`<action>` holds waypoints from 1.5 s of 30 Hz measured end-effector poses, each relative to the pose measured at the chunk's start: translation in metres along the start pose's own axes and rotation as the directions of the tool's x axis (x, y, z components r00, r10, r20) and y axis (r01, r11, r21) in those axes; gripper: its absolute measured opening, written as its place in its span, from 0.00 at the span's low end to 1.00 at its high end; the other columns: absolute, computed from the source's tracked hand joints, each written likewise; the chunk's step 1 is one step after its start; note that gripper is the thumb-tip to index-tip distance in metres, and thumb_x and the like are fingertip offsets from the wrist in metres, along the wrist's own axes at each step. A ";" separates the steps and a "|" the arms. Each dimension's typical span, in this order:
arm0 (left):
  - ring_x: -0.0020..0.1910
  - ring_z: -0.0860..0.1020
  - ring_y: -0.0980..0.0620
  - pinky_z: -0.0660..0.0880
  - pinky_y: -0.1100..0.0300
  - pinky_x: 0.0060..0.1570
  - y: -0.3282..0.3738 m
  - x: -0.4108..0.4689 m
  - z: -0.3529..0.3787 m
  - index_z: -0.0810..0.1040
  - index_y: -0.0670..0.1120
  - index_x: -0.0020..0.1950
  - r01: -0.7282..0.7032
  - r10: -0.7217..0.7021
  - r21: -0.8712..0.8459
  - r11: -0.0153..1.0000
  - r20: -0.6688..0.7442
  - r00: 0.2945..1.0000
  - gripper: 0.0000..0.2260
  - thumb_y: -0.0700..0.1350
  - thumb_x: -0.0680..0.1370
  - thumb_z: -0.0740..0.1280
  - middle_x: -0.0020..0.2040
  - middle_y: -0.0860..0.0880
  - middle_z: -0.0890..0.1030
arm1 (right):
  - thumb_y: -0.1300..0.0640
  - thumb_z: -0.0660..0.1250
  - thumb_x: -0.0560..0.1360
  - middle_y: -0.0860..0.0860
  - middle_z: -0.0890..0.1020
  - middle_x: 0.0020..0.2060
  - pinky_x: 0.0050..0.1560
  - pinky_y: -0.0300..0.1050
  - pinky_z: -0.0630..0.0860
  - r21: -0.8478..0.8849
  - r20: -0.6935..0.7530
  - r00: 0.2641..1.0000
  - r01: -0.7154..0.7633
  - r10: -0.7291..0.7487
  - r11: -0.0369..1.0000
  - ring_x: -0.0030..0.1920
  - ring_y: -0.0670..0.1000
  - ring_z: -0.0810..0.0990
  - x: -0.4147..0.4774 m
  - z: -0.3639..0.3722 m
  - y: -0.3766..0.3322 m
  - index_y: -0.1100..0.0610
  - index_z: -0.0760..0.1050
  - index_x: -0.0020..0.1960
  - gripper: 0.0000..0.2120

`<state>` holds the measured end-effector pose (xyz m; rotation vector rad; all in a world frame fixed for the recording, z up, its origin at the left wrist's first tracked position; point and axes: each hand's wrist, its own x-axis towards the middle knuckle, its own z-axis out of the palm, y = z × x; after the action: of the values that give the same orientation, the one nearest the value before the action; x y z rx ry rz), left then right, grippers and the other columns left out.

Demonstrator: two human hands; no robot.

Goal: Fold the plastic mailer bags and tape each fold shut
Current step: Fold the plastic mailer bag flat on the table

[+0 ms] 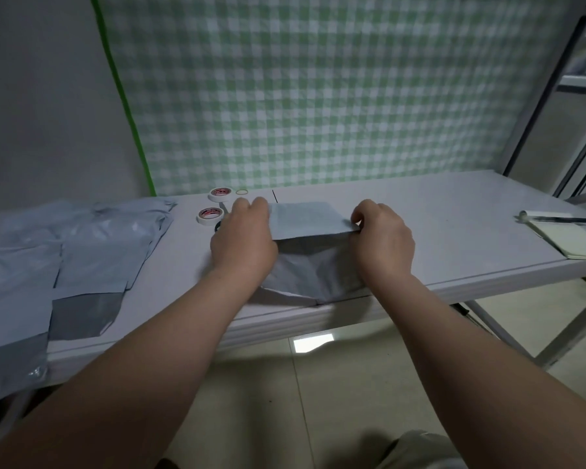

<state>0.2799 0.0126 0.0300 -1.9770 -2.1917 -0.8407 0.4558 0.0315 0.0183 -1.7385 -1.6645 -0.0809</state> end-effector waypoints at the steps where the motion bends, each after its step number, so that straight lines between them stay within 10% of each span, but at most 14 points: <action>1: 0.47 0.72 0.43 0.68 0.52 0.39 -0.002 0.002 -0.001 0.71 0.44 0.53 0.038 -0.038 -0.017 0.999 0.022 0.999 0.11 0.34 0.73 0.63 0.53 0.45 0.71 | 0.68 0.58 0.72 0.53 0.76 0.45 0.37 0.44 0.64 0.027 -0.013 1.000 -0.012 0.013 1.000 0.39 0.54 0.70 0.000 -0.001 -0.001 0.56 0.75 0.50 0.12; 10: 0.45 0.70 0.50 0.64 0.61 0.42 -0.021 0.003 -0.003 0.77 0.45 0.48 -0.002 -0.007 -0.299 0.954 -0.029 1.000 0.14 0.30 0.68 0.62 0.52 0.45 0.76 | 0.68 0.60 0.71 0.52 0.76 0.48 0.41 0.44 0.68 0.113 0.047 0.998 0.038 -0.043 0.993 0.45 0.56 0.75 -0.014 -0.006 -0.001 0.54 0.78 0.49 0.14; 18: 0.42 0.75 0.54 0.65 0.75 0.34 -0.046 -0.032 0.008 0.79 0.52 0.40 0.085 0.016 -0.398 0.913 0.244 0.970 0.13 0.33 0.71 0.65 0.43 0.56 0.79 | 0.65 0.62 0.72 0.48 0.79 0.48 0.44 0.44 0.71 0.058 0.315 0.933 0.166 -0.175 0.984 0.49 0.53 0.76 -0.048 -0.002 0.023 0.51 0.80 0.50 0.14; 26: 0.35 0.79 0.52 0.73 0.63 0.38 -0.053 -0.026 -0.017 0.82 0.45 0.41 0.163 0.116 -0.394 0.905 0.597 0.794 0.03 0.44 0.73 0.72 0.38 0.49 0.84 | 0.40 0.62 0.72 0.45 0.81 0.38 0.38 0.42 0.70 -0.084 0.524 0.838 0.232 -0.156 0.969 0.44 0.49 0.78 -0.040 -0.024 0.022 0.50 0.81 0.41 0.15; 28: 0.34 0.78 0.50 0.73 0.60 0.36 -0.048 -0.013 -0.020 0.82 0.41 0.42 0.094 0.117 -0.276 0.957 0.659 0.743 0.12 0.50 0.77 0.67 0.37 0.47 0.83 | 0.35 0.58 0.73 0.48 0.80 0.33 0.37 0.44 0.71 -0.055 0.497 0.857 0.189 -0.138 0.980 0.39 0.50 0.78 -0.028 -0.023 0.018 0.54 0.79 0.37 0.24; 31: 0.49 0.79 0.48 0.72 0.56 0.48 -0.036 0.013 -0.009 0.82 0.43 0.47 -0.177 0.212 -0.121 0.977 0.426 0.880 0.12 0.48 0.79 0.62 0.46 0.47 0.83 | 0.44 0.59 0.77 0.49 0.84 0.44 0.44 0.44 0.72 0.064 0.351 0.925 0.134 -0.148 0.989 0.48 0.52 0.79 -0.005 -0.006 0.011 0.51 0.81 0.46 0.15; 36: 0.70 0.67 0.47 0.59 0.59 0.68 -0.018 0.045 0.037 0.69 0.44 0.71 -0.456 0.478 -0.149 0.877 0.353 0.804 0.18 0.41 0.81 0.58 0.71 0.45 0.70 | 0.57 0.58 0.79 0.55 0.76 0.65 0.62 0.47 0.67 0.149 0.400 0.837 0.344 -0.374 0.927 0.63 0.58 0.74 0.018 0.042 -0.005 0.57 0.73 0.67 0.17; 45: 0.76 0.38 0.54 0.40 0.57 0.73 -0.037 0.066 0.087 0.39 0.46 0.77 -0.479 0.434 -0.096 0.873 0.599 0.673 0.28 0.53 0.83 0.49 0.77 0.49 0.36 | 0.51 0.50 0.83 0.55 0.48 0.77 0.75 0.48 0.52 0.047 0.675 0.663 0.399 -0.324 0.916 0.77 0.52 0.48 0.037 0.085 0.006 0.59 0.45 0.78 0.28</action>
<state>0.2606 0.1086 -0.0296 -2.8696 -1.7251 -0.0388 0.4314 0.1076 -0.0291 -1.5671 -2.5784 0.3309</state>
